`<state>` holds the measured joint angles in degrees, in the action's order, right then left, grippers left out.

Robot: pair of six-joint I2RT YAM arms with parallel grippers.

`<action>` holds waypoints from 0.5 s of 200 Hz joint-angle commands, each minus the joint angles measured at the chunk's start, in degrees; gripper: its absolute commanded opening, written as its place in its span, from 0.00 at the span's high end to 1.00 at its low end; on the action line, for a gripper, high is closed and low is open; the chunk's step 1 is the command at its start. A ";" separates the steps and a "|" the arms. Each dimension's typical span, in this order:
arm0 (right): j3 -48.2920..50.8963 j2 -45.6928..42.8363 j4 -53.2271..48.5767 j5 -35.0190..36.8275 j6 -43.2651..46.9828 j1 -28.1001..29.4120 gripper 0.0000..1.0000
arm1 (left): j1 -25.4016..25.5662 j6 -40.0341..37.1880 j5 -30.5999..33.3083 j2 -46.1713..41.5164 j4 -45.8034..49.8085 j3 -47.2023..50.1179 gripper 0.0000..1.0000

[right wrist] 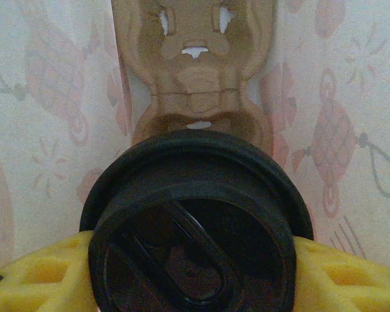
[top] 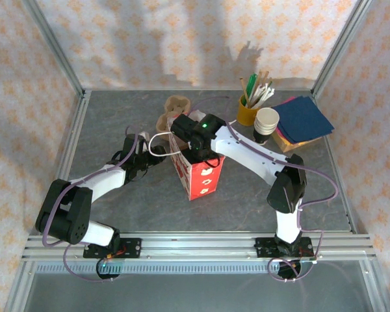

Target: Pack the takeout coffee

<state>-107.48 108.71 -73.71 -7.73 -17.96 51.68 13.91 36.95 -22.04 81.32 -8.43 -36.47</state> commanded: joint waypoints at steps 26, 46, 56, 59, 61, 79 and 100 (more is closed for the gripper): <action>0.06 0.20 0.53 0.75 0.79 -0.36 0.59 | 0.68 -1.44 1.11 -1.69 -0.54 -0.26 0.54; 0.52 0.28 0.78 0.64 0.88 -0.55 0.59 | 0.66 -1.49 1.10 -1.77 -0.54 -0.27 0.54; 0.84 0.28 1.03 0.45 0.98 -0.59 0.59 | 0.66 -1.49 1.07 -1.84 -0.54 -0.19 0.54; 0.99 0.28 1.10 0.39 0.97 -0.66 0.59 | 0.68 -1.46 1.10 -1.83 -0.54 -0.17 0.54; 1.08 0.21 1.20 0.36 0.99 -0.65 0.59 | 0.68 -1.45 1.14 -1.86 -0.54 -0.16 0.54; 1.46 0.10 1.43 0.28 0.93 -0.72 0.59 | 0.63 -1.49 1.12 -1.87 -0.54 -0.04 0.54; 1.49 -0.01 1.38 0.41 0.86 -0.70 0.59 | 0.61 -1.47 1.16 -1.87 -0.55 0.00 0.55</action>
<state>-106.80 108.71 -72.40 -7.81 -17.76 51.31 13.91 36.95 -22.04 81.32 -8.43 -36.47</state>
